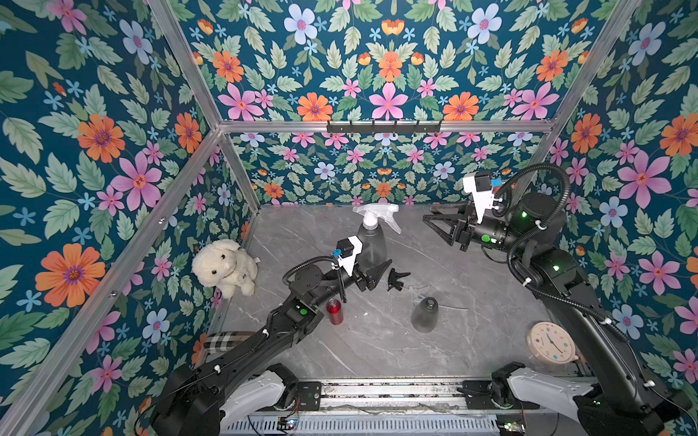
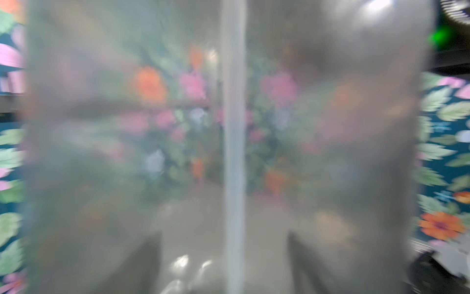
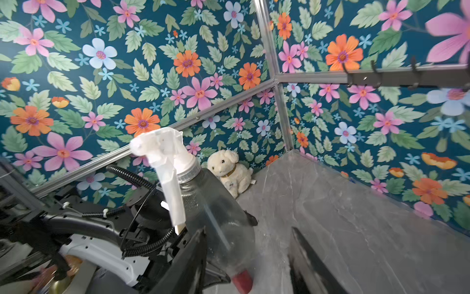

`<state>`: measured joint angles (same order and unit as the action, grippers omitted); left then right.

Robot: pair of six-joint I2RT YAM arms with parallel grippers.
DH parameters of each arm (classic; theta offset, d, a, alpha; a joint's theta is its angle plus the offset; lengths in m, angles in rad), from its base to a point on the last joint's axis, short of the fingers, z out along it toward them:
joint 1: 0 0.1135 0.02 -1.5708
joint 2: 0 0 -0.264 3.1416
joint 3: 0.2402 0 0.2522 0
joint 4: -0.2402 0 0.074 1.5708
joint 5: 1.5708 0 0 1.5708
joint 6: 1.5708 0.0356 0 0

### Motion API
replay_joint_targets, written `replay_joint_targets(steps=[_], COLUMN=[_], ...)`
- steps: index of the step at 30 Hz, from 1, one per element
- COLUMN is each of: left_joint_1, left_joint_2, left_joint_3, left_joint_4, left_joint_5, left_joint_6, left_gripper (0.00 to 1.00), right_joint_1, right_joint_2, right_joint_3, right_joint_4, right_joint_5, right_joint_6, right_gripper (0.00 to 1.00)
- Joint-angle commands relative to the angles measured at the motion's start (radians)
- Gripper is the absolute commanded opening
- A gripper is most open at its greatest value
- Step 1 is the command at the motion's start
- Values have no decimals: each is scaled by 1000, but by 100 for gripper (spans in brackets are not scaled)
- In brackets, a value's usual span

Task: Attach spray nozzles to spray bottles
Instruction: Screw the spray nozzle on the spray bottle.

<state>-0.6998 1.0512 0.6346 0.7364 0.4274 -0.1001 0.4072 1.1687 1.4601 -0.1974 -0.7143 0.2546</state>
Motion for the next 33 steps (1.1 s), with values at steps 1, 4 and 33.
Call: replay_joint_targets(steps=[1, 4, 33], left_joint_1=[3, 3, 3], left_joint_2=[7, 16, 58], left_joint_3=[13, 16, 54], left_joint_4=[43, 42, 9], left_joint_5=[89, 97, 227], left_joint_6=[-21, -23, -17], left_gripper=[0, 0, 0], right_joint_1=[7, 48, 250], right_joint_2=[43, 80, 279], right_joint_3=[42, 94, 358], right_joint_4=[18, -39, -271], right_joint_5=[-79, -51, -82], right_joint_6=[1, -46, -244], right_gripper=[52, 51, 48])
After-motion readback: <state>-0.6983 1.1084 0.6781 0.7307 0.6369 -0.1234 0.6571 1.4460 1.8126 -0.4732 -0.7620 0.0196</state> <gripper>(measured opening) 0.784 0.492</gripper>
